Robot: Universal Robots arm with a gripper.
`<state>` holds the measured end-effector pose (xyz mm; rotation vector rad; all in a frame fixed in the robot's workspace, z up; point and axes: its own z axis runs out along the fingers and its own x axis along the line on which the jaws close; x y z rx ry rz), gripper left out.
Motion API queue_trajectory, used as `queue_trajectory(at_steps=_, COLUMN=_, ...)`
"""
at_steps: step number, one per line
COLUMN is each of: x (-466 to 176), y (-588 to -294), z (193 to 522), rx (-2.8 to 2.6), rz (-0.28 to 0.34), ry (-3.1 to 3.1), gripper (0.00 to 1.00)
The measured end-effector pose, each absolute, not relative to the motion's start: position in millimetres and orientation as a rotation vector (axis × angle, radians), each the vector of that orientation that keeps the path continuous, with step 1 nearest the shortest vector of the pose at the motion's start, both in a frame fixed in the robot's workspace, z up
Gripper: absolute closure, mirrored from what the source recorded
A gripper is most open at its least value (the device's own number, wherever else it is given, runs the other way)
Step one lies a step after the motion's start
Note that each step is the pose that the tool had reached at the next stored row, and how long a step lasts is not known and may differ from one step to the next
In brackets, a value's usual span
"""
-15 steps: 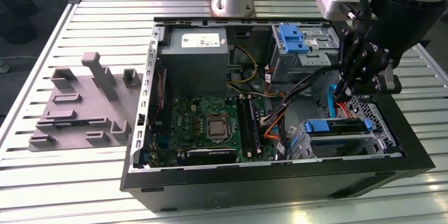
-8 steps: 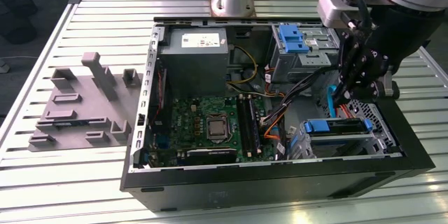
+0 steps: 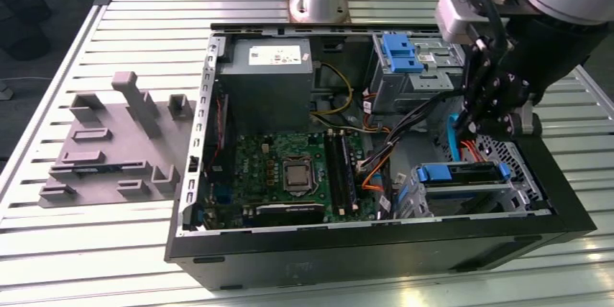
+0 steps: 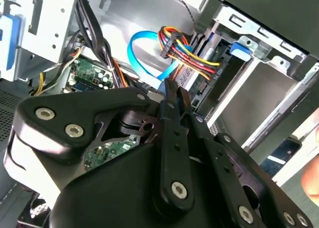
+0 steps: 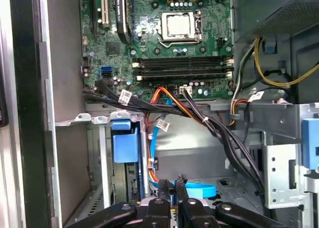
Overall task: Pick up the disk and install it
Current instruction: 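Insert the second disk wire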
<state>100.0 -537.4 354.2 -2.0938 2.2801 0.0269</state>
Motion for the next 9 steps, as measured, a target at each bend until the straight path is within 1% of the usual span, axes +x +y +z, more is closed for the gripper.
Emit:
queue_trajectory(at_steps=6, x=100, y=-550, z=349, rx=-2.09, rz=0.021, ry=2.276, gripper=0.84)
queue_trajectory(at_steps=9, x=99, y=-551, z=348, rx=-2.09, rz=0.021, ry=2.276, gripper=0.84)
